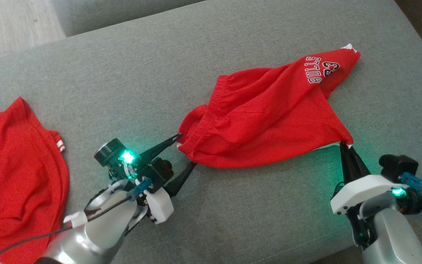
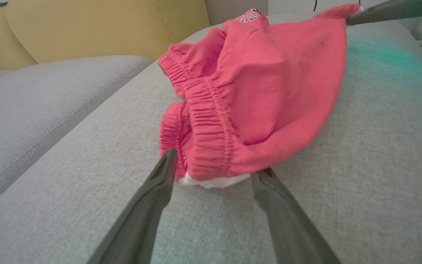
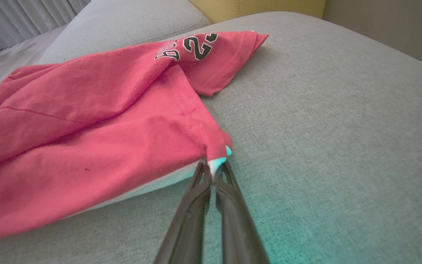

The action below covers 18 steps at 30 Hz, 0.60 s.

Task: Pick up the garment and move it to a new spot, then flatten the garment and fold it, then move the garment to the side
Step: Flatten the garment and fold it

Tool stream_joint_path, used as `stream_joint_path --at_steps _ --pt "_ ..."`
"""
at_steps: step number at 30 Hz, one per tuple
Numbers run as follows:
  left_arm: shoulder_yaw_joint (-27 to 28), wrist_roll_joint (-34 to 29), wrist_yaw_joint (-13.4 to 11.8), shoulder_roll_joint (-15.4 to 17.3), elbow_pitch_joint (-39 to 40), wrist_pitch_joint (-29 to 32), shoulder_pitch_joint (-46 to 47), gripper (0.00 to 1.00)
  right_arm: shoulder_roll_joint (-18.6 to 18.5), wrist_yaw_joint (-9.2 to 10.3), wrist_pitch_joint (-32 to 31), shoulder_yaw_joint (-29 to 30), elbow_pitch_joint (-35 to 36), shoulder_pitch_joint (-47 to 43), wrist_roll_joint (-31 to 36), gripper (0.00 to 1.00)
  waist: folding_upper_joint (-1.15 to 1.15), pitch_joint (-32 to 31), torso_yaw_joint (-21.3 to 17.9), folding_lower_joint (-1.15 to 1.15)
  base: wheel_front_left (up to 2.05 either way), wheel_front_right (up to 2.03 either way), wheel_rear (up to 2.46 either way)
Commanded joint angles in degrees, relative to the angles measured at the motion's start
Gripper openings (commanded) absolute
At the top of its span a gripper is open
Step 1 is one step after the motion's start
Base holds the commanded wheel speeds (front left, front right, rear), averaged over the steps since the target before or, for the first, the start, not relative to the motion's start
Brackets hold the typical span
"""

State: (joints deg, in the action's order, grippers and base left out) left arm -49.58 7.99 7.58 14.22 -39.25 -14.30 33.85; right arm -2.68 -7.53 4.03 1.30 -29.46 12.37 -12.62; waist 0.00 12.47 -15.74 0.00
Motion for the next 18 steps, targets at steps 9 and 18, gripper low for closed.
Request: stream_joint_path --at_steps 9,18 --pt "-0.4 0.5 -0.1 1.9 1.2 -0.7 2.8 0.00 -0.2 0.04 0.7 -1.8 1.4 2.6 -0.5 0.00 0.00 0.1 -0.4 0.00 0.00 0.00 0.00" --pt "-1.6 5.3 -0.1 2.5 0.7 -0.7 1.5 0.00 -0.2 0.04 1.2 -1.9 1.9 2.6 0.0 0.00 0.00 -2.2 0.4 0.00 0.00 0.00 0.00"
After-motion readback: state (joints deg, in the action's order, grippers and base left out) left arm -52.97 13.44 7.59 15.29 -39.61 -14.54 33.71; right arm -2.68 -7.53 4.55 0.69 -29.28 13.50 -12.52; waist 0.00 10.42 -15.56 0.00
